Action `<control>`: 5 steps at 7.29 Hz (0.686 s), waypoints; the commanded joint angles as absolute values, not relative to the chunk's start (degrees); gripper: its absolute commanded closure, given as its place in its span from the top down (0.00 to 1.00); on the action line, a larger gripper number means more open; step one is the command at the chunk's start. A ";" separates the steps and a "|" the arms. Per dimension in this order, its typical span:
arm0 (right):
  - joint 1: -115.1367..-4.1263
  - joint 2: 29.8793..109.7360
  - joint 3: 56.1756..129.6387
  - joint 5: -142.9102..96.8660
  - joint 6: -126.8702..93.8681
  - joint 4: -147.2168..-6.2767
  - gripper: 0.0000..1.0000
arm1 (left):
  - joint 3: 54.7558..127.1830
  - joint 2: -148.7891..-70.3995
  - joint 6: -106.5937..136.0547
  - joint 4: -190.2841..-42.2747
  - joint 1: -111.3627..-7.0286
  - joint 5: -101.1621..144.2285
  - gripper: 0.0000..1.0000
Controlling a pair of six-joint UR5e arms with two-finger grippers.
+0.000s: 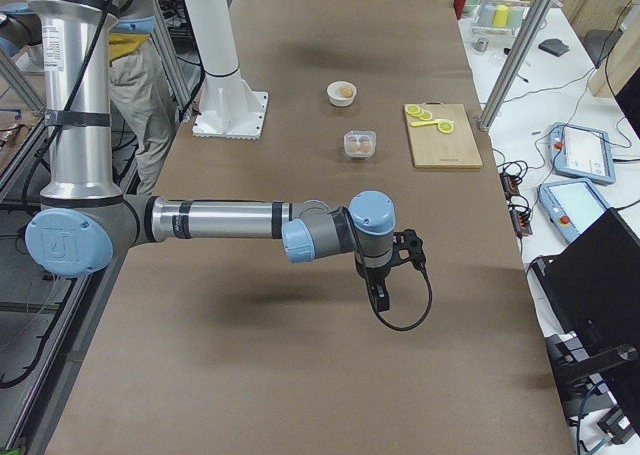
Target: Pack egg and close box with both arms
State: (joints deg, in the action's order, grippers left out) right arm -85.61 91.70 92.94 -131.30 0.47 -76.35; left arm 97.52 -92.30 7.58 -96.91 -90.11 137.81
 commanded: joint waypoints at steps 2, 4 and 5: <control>-85.61 92.28 93.77 -131.57 0.44 -76.29 1.00 | 99.58 -100.43 8.44 -97.12 -82.39 139.73 0.97; -85.61 92.46 94.22 -131.66 0.44 -76.29 1.00 | 99.49 -106.15 12.28 -97.12 -74.48 140.27 0.97; -85.61 92.37 94.22 -131.57 0.44 -76.29 1.00 | 98.62 -110.44 18.48 -97.03 -69.05 139.66 0.98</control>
